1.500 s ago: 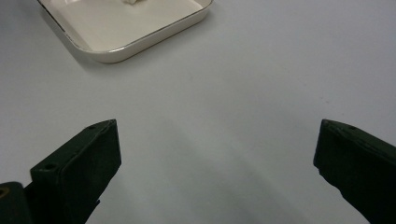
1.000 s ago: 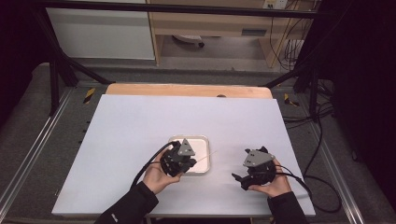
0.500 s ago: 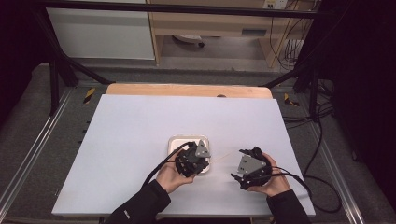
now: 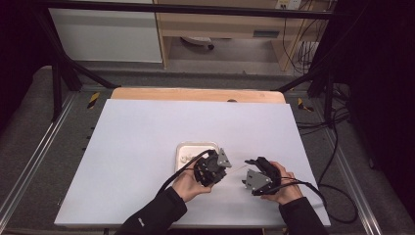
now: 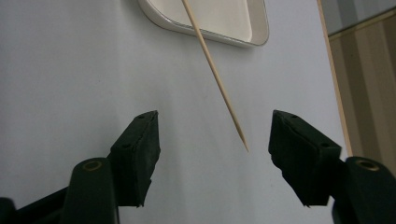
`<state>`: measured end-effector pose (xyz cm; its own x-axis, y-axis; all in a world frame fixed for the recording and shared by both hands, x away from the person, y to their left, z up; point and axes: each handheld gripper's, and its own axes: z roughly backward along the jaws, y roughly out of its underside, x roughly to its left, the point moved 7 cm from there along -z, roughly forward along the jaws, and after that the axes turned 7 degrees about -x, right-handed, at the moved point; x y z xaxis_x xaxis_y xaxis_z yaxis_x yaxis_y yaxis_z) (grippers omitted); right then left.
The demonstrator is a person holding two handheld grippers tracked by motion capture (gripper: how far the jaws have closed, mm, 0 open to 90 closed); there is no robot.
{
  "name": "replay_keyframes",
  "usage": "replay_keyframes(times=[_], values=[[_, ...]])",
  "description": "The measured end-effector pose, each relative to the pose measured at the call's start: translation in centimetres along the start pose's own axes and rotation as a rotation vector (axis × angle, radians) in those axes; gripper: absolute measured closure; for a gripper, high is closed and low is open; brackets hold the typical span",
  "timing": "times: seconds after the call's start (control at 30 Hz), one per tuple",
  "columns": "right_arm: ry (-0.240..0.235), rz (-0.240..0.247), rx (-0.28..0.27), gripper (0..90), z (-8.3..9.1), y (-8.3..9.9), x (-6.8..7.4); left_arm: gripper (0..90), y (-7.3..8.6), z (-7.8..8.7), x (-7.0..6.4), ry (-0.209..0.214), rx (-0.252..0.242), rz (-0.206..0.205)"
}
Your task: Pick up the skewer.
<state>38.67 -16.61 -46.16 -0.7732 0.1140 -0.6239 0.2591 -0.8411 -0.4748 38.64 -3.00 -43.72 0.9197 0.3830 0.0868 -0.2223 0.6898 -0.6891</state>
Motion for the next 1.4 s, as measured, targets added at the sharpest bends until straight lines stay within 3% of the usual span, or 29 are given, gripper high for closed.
replay_keyframes(times=[0.73, 1.27, 1.4], values=[[-0.017, 0.288, -0.005, 70.7, -0.3, -0.8, 0.4, 89.1, -1.2, -1.2, -1.3, 0.026, 0.033, -0.04], [-0.056, 0.347, 0.037, 88.1, -0.5, -0.7, 0.8, 89.1, -1.4, -1.0, -1.7, 0.047, 0.026, -0.047], [-0.057, 0.355, 0.039, 88.9, -0.4, -0.7, 0.8, 89.1, -1.4, -1.0, -1.7, 0.05, 0.027, -0.049]])
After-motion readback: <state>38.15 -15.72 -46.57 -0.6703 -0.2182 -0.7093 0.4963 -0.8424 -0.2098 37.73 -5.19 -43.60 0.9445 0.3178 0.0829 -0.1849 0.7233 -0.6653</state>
